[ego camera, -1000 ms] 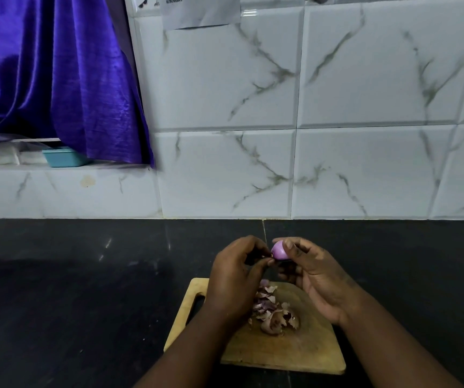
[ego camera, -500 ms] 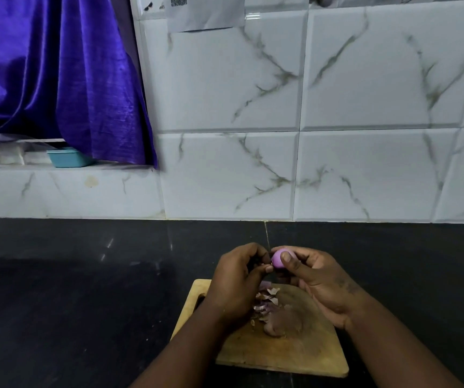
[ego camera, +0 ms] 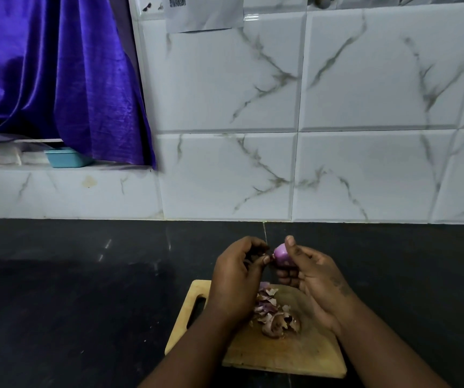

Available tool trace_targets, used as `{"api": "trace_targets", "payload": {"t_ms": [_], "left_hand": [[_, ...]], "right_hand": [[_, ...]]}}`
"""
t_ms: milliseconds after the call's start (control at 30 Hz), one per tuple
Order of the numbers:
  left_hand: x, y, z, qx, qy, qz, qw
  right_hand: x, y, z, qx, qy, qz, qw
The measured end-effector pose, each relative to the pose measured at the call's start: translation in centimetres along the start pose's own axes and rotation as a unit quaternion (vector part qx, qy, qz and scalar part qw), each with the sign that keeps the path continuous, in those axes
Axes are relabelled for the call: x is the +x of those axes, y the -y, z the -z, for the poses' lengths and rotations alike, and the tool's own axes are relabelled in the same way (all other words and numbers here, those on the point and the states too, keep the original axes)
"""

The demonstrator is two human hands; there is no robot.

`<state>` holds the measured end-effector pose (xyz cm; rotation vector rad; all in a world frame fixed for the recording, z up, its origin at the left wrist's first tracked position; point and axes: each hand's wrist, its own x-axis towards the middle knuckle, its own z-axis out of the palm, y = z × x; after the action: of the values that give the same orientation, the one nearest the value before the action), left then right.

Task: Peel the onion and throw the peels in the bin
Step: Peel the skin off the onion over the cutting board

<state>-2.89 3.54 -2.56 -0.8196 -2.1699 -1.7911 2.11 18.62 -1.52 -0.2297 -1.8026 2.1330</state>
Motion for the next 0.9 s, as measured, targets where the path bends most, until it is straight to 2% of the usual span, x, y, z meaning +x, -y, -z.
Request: {"api": "trace_targets", "payload": {"t_ms": [200, 333, 533, 700, 900], "left_hand": [[-0.2, -0.5, 0.0, -0.058, 0.029, 0.019, 0.998], [0.2, -0.4, 0.4, -0.102, 0.067, 0.037, 0.992], [0.8, 0.4, 0.9, -0.192, 0.129, 0.093, 0.969], [0.9, 0.7, 0.8, -0.199, 0.131, 0.116, 0.964], [1.0, 0.5, 0.2, -0.272, 0.067, 0.138, 0.95]], "right_hand": [[-0.4, 0.5, -0.2, -0.002, 0.023, -0.037, 0.999], [-1.0, 1.1, -0.3, 0.027, 0.072, -0.07, 0.995], [-1.3, 1.4, -0.4, -0.025, 0.115, -0.07, 0.991], [-1.3, 1.1, -1.4, -0.076, 0.071, -0.012, 0.994], [-1.2, 0.4, -2.0, -0.171, 0.018, 0.128, 0.977]]}}
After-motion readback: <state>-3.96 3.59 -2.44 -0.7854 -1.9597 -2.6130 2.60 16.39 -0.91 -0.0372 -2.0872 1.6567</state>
